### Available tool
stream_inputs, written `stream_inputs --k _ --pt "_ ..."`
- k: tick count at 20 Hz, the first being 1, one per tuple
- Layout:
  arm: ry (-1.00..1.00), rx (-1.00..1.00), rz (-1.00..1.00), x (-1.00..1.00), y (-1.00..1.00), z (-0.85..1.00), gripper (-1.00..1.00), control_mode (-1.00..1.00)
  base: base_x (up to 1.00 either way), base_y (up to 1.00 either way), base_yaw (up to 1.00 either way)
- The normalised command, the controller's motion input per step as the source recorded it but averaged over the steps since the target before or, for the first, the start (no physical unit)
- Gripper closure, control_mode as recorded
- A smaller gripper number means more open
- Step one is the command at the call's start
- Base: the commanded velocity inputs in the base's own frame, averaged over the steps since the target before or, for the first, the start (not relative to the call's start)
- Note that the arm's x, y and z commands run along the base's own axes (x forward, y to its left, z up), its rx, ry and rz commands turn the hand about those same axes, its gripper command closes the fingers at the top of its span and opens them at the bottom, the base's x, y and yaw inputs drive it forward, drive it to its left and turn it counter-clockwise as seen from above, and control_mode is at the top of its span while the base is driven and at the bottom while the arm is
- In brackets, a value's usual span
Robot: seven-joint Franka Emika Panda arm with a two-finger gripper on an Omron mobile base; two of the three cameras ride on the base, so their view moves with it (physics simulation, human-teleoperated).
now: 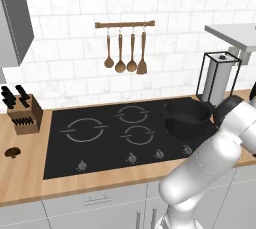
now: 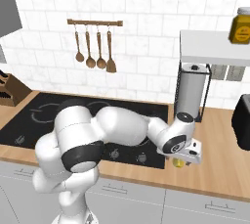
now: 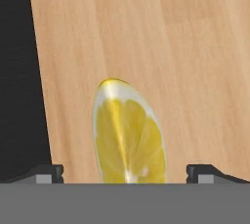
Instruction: Put the mushroom and lemon wedge in the pot. Retrieve the spatula and lightly stir the vegetables in the pot.
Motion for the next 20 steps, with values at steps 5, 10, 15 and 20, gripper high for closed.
stream_inputs --k 5,10,15,20 --pt "0.00 0.00 0.00 0.09 -0.05 -0.24 -1.00 -1.00 0.00 0.00 0.00" --pt "0.00 0.00 0.00 0.01 -0.01 -0.04 1.00 -1.00 0.00 0.00 0.00" --pt "0.00 0.00 0.00 0.00 0.00 -0.03 1.00 -1.00 0.00 0.00 0.00" --pt "-0.09 0.00 0.01 -0.38 0.20 0.22 1.00 -1.00 0.00 0.00 0.00"
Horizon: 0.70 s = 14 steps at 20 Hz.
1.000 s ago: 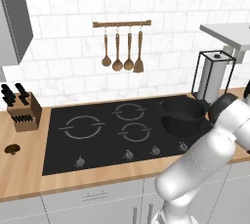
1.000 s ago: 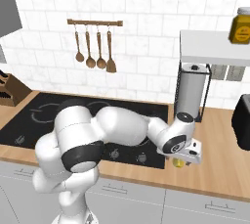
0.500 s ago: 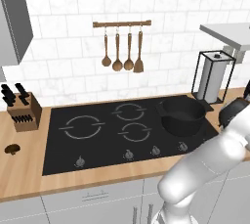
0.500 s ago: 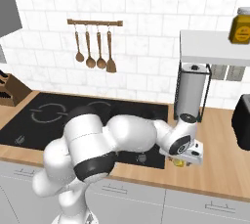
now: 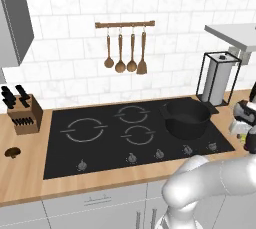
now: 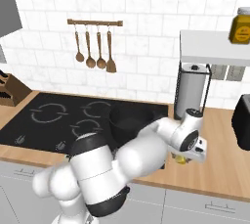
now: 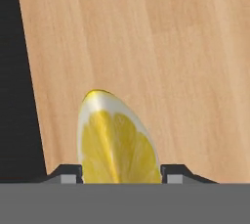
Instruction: Put the mushroom and lemon wedge in the pot. Retrieve the spatula and lightly stir the vegetables in the pot.
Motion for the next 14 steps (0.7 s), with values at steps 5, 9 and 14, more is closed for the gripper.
stream_inputs --k 5,9,14 --pt "-0.27 -0.04 0.00 -0.64 0.68 0.66 1.00 -1.00 0.00 0.00 0.00" --pt "-0.28 -0.14 -0.02 -0.70 1.00 0.45 1.00 -1.00 0.00 0.00 0.00" --pt "-0.25 -0.11 -0.09 -0.47 0.99 0.84 1.00 -1.00 0.00 0.00 0.00"
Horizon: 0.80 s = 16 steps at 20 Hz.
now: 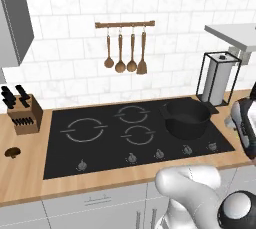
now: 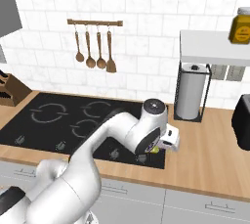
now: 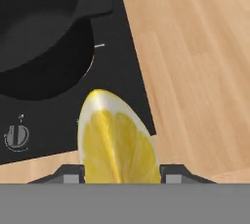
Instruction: Put the mushroom and lemon wedge in the pot. Retrieve the spatula and lightly stir the vegetables in the pot.
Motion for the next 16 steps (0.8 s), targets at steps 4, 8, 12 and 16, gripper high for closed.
stream_inputs --k 4,8,12,16 --pt "-0.07 -0.06 -0.07 0.13 0.94 1.00 1.00 -1.00 0.00 0.00 0.00" --pt "0.09 -0.02 0.00 0.91 0.70 0.88 1.00 -1.00 0.00 0.00 0.00" --pt "0.18 0.00 0.00 1.00 0.24 0.51 1.00 -1.00 0.00 0.00 0.00" --pt "0.08 0.03 0.00 0.86 -0.03 -0.05 1.00 -1.00 0.00 0.00 0.00"
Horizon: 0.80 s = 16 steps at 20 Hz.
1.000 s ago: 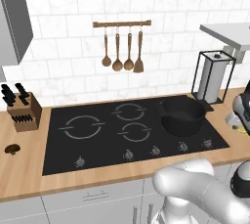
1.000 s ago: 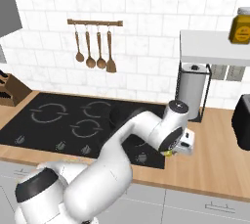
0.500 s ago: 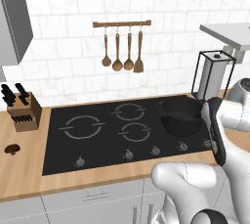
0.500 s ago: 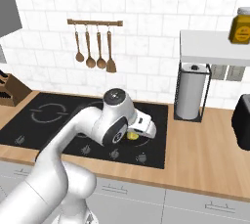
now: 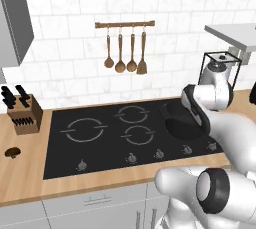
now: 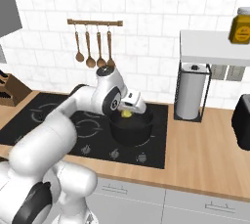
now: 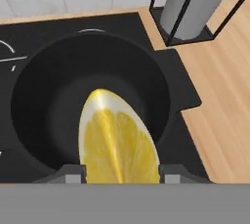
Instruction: Put the mushroom and lemon wedge in the pot. Retrieve the spatula and lightly stir the vegetables in the pot.
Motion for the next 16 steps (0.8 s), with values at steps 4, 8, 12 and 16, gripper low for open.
stream_inputs --k 4,8,12,16 --pt "0.00 0.07 0.00 0.47 -0.04 -0.31 1.00 -1.00 0.00 0.00 0.00" --pt "0.00 0.13 0.00 0.19 0.00 -0.56 1.00 -1.00 0.00 0.00 0.00" --pt "0.04 0.15 0.00 0.16 0.00 -0.55 1.00 -1.00 0.00 0.00 0.00" --pt "0.10 0.09 0.00 0.23 0.00 -0.27 1.00 -1.00 0.00 0.00 0.00"
